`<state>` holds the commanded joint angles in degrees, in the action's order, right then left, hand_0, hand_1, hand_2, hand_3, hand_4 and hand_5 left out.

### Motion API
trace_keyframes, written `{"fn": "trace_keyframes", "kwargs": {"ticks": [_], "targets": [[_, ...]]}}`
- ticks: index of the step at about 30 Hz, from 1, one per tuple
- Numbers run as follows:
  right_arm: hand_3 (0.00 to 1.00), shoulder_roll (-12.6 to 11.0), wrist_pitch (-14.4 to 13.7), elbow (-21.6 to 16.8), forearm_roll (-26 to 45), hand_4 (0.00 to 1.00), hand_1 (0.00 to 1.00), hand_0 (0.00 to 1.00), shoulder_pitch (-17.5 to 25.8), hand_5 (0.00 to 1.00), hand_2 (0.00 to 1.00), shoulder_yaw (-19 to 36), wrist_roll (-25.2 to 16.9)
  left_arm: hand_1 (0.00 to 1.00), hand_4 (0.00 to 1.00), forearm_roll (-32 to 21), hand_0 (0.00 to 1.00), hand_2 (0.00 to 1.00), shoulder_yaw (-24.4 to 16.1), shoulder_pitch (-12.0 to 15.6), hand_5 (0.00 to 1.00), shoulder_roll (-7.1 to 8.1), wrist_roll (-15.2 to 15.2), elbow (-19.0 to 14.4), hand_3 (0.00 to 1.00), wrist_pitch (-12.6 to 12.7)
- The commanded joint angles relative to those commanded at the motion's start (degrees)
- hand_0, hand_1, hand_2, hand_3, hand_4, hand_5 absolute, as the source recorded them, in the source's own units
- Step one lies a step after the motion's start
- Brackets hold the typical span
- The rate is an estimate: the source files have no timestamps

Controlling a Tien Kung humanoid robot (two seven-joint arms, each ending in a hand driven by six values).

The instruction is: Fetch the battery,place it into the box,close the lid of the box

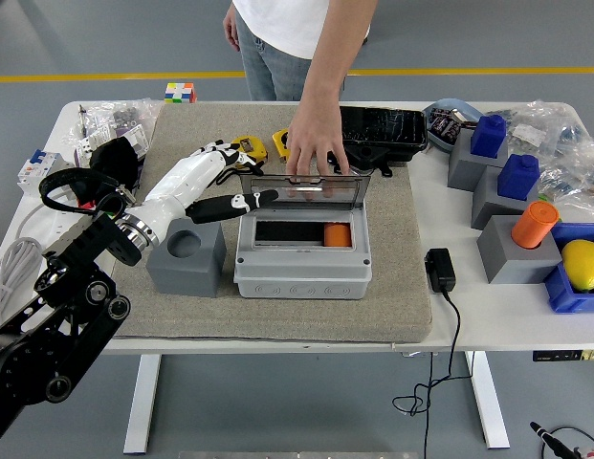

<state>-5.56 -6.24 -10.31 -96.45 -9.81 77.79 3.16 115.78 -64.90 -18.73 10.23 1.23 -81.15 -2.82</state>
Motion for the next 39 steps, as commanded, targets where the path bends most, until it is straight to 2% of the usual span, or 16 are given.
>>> {"fn": "trace_keyframes", "kwargs": {"ticks": [10, 21, 25, 33, 37, 39], "targets": [[0.832, -0.18, -0.02, 0.00, -0.32, 0.998, 0.802, 0.863, -0.16, 0.998, 0.775, 0.59, 0.02, 0.984, 0.998, -0.44, 0.998, 0.827, 1.80, 1.70, 0.998, 2.02, 0.16, -2.62, 0.653, 0.37], [0.832, -0.37, -0.06, 0.00, -0.48, 0.998, 0.801, 0.863, -0.23, 0.998, 0.774, 0.94, 0.01, 0.984, 0.998, -0.23, 0.998, 0.830, 2.24, 3.38, 0.998, 4.26, 0.48, -3.49, 0.650, 0.89], [0.832, -0.45, -0.07, 0.00, -0.81, 0.998, 0.799, 0.863, -0.21, 0.998, 0.773, 1.40, 0.07, 0.985, 0.998, -0.28, 0.998, 0.832, 2.58, 4.22, 0.998, 5.77, 0.25, -4.48, 0.648, 0.35], [0.832, -0.76, -0.13, 0.00, -0.79, 0.998, 0.799, 0.863, -0.29, 0.998, 0.773, 1.69, 0.01, 0.986, 0.998, -0.47, 0.998, 0.829, 7.05, 6.21, 0.998, 11.31, -0.51, -6.78, 0.647, -2.22], [0.832, -0.71, -0.16, 0.00, -0.71, 0.998, 0.800, 0.863, -0.32, 0.998, 0.774, 1.62, 0.00, 0.983, 0.998, -0.88, 0.998, 0.826, 8.42, 6.55, 0.998, 12.21, -0.78, -7.10, 0.647, -3.26], [0.832, -0.68, -0.17, 0.00, -0.65, 0.998, 0.800, 0.863, -0.39, 0.998, 0.774, 1.57, 0.00, 0.983, 0.998, -1.14, 0.998, 0.826, 8.41, 6.46, 0.998, 12.14, 0.27, -7.21, 0.647, -1.67]]}}
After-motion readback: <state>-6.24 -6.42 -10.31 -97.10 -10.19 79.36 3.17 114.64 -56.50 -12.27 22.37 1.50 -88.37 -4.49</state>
